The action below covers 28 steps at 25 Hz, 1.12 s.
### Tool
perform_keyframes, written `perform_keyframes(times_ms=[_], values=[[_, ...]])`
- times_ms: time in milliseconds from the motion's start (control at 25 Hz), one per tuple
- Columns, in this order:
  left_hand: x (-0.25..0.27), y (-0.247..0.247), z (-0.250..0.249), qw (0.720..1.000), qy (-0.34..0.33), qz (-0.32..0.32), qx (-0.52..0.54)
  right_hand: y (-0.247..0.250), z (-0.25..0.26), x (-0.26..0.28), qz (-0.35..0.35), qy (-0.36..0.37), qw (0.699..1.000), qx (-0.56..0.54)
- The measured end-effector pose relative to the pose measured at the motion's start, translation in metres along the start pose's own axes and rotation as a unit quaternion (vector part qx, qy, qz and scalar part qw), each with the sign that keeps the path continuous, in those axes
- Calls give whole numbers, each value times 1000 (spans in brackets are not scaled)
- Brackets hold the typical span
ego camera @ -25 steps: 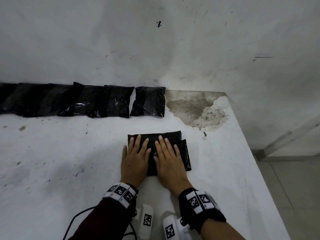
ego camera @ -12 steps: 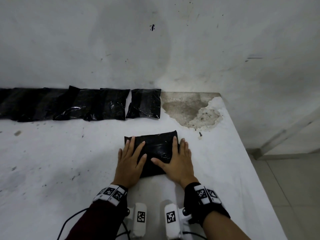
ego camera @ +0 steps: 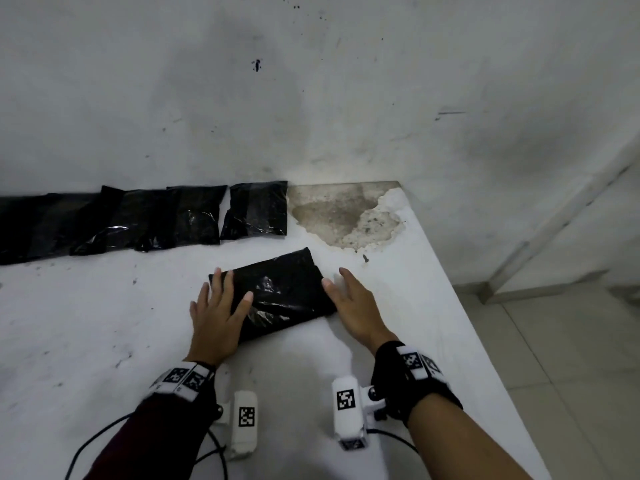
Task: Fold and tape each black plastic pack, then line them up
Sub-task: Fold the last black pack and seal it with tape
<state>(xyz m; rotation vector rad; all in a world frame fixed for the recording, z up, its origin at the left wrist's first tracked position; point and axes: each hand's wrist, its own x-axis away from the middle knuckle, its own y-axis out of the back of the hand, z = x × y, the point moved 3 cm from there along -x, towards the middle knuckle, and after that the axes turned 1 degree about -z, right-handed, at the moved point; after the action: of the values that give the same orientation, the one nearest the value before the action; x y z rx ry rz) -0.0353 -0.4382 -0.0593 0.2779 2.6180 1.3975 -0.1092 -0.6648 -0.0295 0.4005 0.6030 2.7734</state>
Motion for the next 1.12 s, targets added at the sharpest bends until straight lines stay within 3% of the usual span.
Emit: perform_keyframes(times_ms=[80,200,320,400,480,600,760,920,1120], values=[[4,4,-2,998,55,-26,-19,27,-9,6,-54,1,998,37],[10,9,-16,996,59,-49,-39,67,-29,18,-113,10,990,81],[22,1,-44,997,1,-75,-31,101,-52,25,-146,25,969,198],[43,-15,-78,996,-84,-11,-20,114,-73,25,-117,5,951,287],[67,-43,-108,982,-159,105,-17,120,-94,23,-66,-16,932,355],[98,-82,-137,954,-185,223,-77,120,-109,27,-20,35,905,423],[113,-104,-144,945,-169,229,-163,124,-102,38,-52,67,917,391],[116,-103,-143,948,-166,220,-159,135,-98,28,-45,59,914,399],[116,-103,-145,950,-155,215,-166,136,-108,15,-68,111,920,370]])
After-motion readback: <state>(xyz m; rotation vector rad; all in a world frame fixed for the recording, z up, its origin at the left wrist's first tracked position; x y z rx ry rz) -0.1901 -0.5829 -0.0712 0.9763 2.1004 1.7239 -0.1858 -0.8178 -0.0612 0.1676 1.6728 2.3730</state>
